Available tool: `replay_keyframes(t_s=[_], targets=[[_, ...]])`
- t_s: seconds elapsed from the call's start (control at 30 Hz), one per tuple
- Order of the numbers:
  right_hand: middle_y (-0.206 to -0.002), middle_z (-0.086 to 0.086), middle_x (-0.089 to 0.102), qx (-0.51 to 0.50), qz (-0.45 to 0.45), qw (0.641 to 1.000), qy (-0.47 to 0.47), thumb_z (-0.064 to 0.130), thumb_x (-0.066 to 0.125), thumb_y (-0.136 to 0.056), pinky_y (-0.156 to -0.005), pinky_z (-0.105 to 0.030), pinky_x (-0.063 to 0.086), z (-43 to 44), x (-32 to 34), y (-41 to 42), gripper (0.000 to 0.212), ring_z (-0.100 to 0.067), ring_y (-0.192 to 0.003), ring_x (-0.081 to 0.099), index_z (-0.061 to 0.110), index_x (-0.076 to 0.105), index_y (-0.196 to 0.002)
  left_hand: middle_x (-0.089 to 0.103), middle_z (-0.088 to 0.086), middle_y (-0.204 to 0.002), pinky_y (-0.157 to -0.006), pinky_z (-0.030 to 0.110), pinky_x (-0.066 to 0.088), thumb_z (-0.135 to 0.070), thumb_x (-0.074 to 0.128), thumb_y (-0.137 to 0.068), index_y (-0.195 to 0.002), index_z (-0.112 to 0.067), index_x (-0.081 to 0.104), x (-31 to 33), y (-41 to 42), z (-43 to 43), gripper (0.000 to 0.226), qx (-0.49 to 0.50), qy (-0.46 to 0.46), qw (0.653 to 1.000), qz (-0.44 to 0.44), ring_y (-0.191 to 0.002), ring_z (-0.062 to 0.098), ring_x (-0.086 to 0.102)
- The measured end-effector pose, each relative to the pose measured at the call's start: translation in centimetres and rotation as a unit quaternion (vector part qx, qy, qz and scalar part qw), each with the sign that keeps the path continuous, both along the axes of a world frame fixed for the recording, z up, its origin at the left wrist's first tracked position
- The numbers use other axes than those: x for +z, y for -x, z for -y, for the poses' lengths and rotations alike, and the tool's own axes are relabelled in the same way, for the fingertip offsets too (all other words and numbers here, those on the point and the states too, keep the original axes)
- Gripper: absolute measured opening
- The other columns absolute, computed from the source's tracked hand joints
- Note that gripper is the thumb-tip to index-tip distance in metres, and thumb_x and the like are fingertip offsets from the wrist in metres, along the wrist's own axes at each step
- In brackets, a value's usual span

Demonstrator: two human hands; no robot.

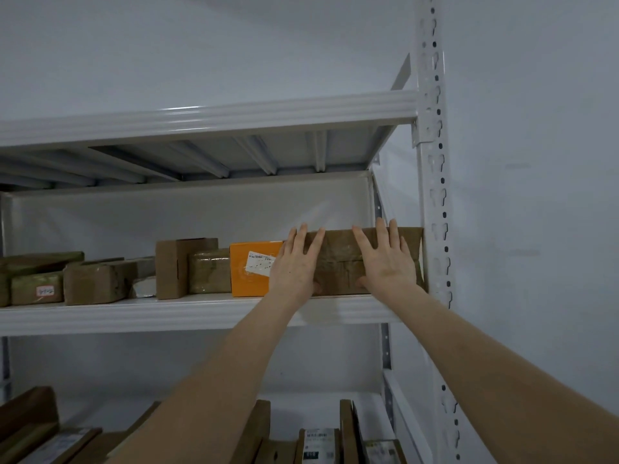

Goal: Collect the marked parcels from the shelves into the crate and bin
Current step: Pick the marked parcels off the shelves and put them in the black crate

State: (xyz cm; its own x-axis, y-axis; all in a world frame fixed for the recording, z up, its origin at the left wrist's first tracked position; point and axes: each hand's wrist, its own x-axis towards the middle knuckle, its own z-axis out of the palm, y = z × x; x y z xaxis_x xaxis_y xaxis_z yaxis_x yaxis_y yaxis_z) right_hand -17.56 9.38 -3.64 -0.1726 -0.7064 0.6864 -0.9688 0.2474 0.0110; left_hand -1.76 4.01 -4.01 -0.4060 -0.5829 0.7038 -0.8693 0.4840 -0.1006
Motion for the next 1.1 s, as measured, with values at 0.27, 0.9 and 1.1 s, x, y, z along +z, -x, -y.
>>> replay_keyframes(t_s=[0.27,0.9,1.1], targets=[[-0.159,-0.015,-0.006,0.004,0.021,1.000,0.016,0.038,0.068,-0.085,-0.118,-0.051,0.007,-0.3,0.3,-0.9,0.097,-0.038,-0.146,-0.009,0.028,-0.001,-0.152,0.000,0.009,-0.160,-0.116,0.040,0.022,-0.032,0.070,-0.084,-0.153,-0.024,0.003,0.1,-1.4,-0.2,0.096,-0.035,-0.004,0.999,-0.023,-0.147,0.029,0.011],[-0.154,-0.007,0.026,-0.013,-0.058,0.998,0.005,0.046,0.045,-0.095,-0.119,-0.048,0.007,5.4,1.3,-17.9,0.060,-0.033,-0.147,0.001,0.014,0.033,-0.145,0.042,0.005,-0.144,-0.101,0.036,0.042,-0.032,0.055,-0.093,-0.145,-0.015,0.034,0.5,-15.2,7.8,0.058,-0.154,-0.041,0.976,-0.145,-0.129,0.022,0.044],[-0.144,-0.007,0.037,-0.008,-0.006,0.997,0.075,0.044,0.051,-0.093,-0.107,-0.042,0.030,3.4,1.1,-18.7,0.047,-0.028,-0.137,0.026,0.020,0.052,-0.134,0.060,0.005,-0.119,-0.092,0.038,0.050,-0.033,0.056,-0.093,-0.124,-0.016,0.054,0.3,-15.3,6.0,0.035,-0.266,-0.109,0.900,-0.329,-0.108,0.021,0.058]])
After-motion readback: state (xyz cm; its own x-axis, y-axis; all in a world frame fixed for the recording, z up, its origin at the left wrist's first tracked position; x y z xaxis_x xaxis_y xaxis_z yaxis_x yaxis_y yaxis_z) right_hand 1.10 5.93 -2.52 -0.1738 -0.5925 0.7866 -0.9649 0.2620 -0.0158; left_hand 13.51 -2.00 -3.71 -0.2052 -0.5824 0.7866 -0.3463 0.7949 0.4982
